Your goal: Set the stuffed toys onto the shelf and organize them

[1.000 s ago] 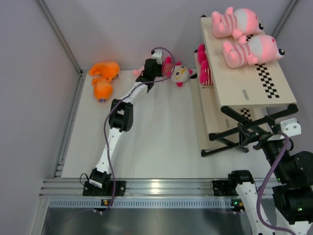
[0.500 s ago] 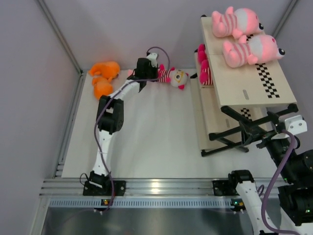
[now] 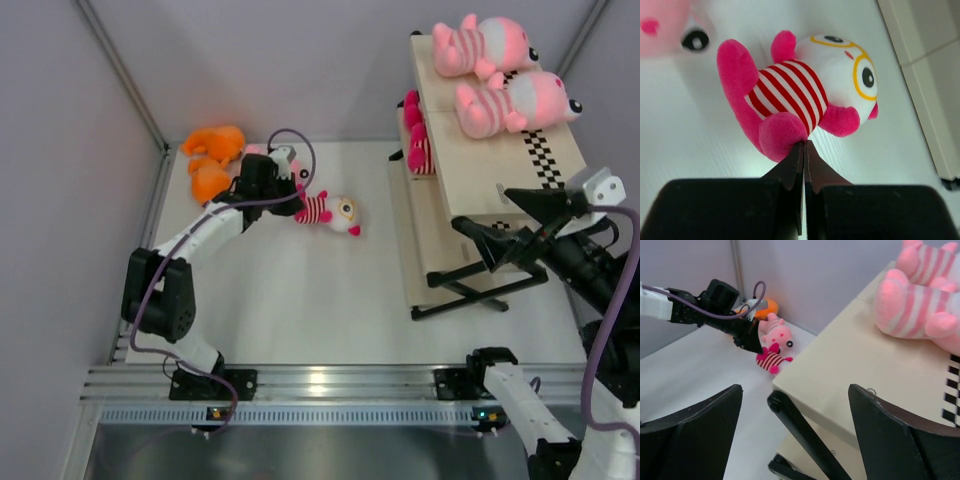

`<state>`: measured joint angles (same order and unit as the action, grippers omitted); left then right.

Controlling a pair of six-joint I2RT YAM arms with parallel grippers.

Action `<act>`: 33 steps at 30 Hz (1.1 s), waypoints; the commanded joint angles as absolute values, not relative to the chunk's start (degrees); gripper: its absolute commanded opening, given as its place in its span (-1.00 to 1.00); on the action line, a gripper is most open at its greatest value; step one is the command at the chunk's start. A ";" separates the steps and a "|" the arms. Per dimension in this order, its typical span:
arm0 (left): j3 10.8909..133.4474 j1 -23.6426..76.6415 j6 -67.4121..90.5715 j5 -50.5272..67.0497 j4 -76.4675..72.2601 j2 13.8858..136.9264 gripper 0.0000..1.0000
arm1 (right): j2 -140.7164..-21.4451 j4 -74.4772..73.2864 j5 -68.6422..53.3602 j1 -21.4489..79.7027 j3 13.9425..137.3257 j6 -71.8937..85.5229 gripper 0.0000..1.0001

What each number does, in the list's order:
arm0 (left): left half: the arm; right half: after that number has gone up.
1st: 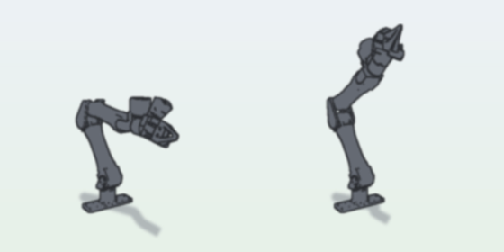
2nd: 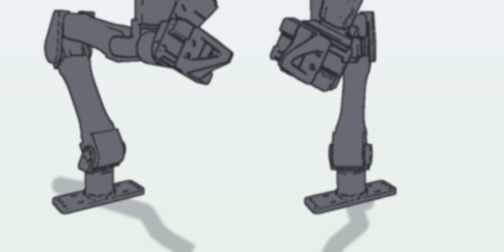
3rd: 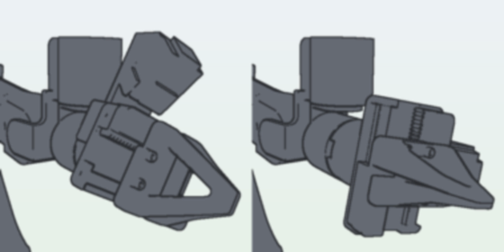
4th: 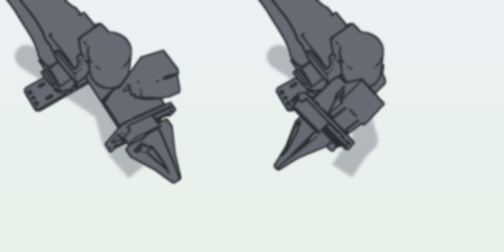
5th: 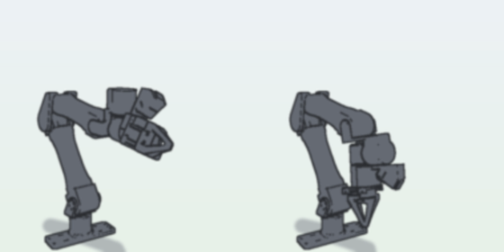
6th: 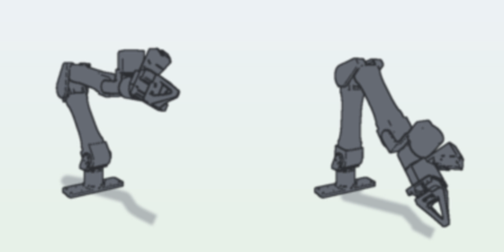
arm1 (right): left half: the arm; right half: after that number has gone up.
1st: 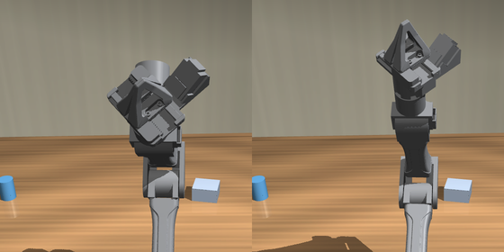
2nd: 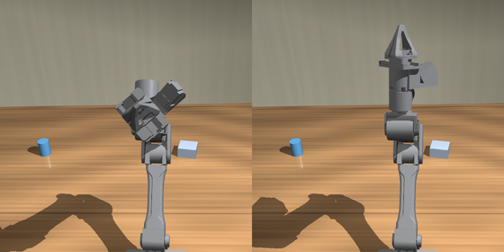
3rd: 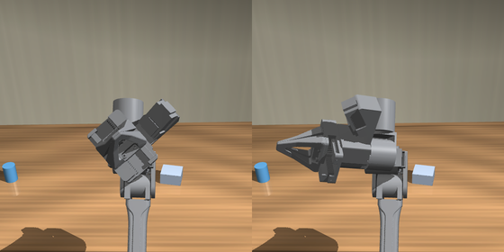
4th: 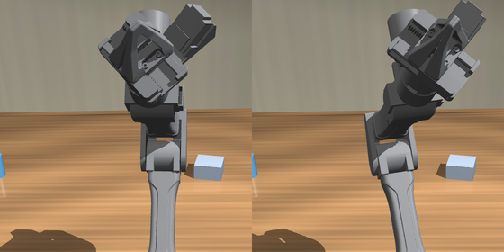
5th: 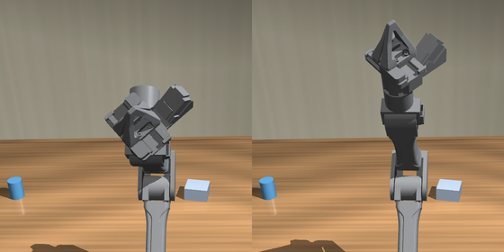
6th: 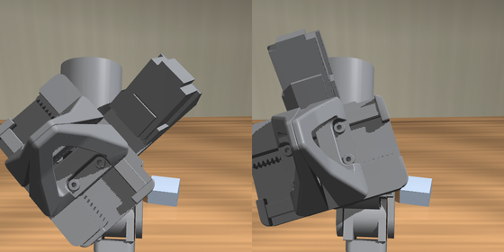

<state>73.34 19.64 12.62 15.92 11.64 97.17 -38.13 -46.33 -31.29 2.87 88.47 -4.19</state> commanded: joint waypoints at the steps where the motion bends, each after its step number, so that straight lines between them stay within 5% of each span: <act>1: 65.32 19.42 18.10 20.29 16.16 88.87 -1.00 | -44.89 -41.58 -41.73 2.64 93.14 3.77 0.73; 10: 56.70 19.60 19.78 22.15 22.59 80.78 -1.00 | -58.85 -42.17 -40.71 6.84 107.80 8.18 0.73; 14: 55.11 19.51 19.25 21.19 23.81 78.76 -1.00 | -73.36 -53.86 -14.06 33.37 127.40 -2.86 0.78; 17: 55.19 19.42 18.63 20.83 25.05 77.87 -1.00 | -82.08 -53.27 -9.50 44.96 134.21 -5.70 0.80; 21: 55.55 19.42 17.84 19.34 26.54 76.99 -1.00 | -82.71 -42.56 -2.47 53.69 120.36 -9.32 0.82; 28: 54.23 19.34 17.93 20.21 27.16 76.72 -1.00 | -70.95 -11.29 -0.36 59.58 73.13 -3.17 0.70; 33: 53.96 19.34 17.41 20.92 27.07 77.96 -1.00 | -71.62 4.56 6.76 66.26 58.46 1.76 0.69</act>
